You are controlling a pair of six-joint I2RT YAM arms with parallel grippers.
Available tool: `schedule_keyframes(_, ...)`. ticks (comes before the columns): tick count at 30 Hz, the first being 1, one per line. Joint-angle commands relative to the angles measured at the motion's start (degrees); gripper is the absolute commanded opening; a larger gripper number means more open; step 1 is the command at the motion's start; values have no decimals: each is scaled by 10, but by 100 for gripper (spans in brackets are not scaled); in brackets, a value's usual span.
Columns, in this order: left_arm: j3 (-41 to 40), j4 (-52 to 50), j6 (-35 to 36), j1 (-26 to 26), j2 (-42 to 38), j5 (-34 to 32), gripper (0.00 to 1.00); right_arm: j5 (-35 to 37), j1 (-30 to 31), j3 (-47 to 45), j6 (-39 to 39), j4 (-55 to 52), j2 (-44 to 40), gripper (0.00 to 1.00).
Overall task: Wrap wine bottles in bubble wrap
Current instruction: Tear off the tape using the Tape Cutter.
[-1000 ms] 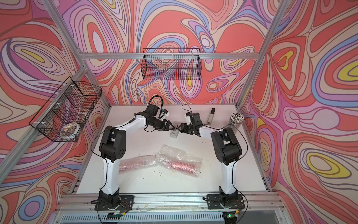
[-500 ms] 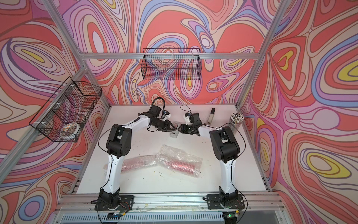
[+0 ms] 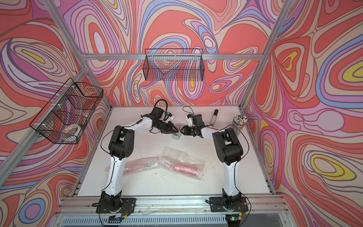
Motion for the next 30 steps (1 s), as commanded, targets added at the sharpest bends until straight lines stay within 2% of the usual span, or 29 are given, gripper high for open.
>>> schedule_keyframes(1,-1,2,-3,-2,16,11,23,23,-6,1,-4,-7,18,37)
schedule_keyframes(17,-11,-5,10,-2,29,9,9,19,-6,-1,-4,-8,16,38)
schedule_keyframes(23,-11,-20,25,-3,32,7,19,17,-6,-2,-7,-9,13,38)
schedule_keyframes(27,-6,-44,40,-2,34,2,29,16,-6,-1,-6,-11,13,38)
schedule_keyframes(30,-4,-51,41,-2,35,5,30,16,-6,1,-6,-11,15,38)
